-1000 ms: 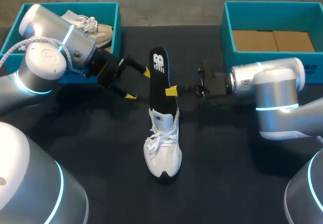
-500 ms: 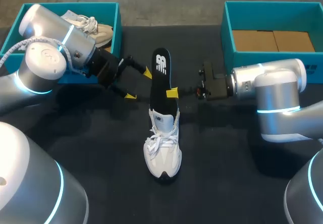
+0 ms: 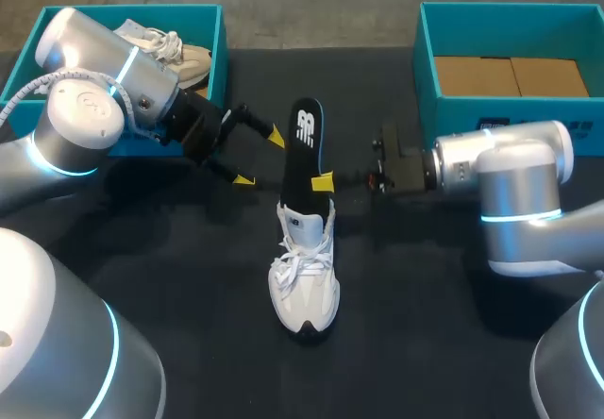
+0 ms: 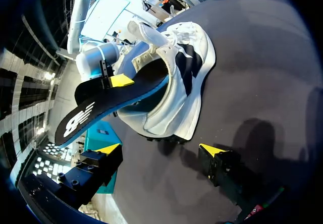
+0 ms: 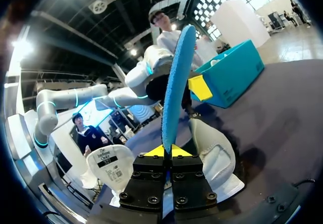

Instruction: Take the shoe out of the shoebox, open the shoe tongue, remove and reinsert the insole, then place the shoe into the shoebox

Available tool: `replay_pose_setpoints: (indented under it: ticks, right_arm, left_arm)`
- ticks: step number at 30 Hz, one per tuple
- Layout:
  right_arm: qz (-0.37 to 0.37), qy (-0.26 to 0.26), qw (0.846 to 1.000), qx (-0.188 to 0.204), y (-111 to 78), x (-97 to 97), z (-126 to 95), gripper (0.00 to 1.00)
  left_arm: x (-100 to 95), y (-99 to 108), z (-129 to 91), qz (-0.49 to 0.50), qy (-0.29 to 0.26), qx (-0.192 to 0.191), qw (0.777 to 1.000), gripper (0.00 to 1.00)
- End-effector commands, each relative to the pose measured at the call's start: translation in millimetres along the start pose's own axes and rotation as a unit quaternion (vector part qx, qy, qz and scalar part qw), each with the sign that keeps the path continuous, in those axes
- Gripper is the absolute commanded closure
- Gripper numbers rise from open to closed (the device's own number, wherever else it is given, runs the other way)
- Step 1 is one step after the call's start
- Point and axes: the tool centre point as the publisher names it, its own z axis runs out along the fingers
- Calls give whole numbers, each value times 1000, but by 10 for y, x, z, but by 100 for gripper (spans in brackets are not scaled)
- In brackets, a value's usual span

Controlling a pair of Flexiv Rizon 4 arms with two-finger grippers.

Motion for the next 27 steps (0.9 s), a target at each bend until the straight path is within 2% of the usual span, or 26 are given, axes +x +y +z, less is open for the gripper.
replay_pose_setpoints:
  ticks: [1,10,27]
  right_arm:
    - [1,0,1000,3,-33,18,6,100]
    - [6,13,1000,16,-75,28,-17,100]
    - [16,26,999,30,-304,78,17,100]
  left_arm:
    - [-1,3,7,0,0,0,1000,0]
    - [-1,3,7,0,0,0,1000,0]
    - [-1,3,7,0,0,0,1000,0]
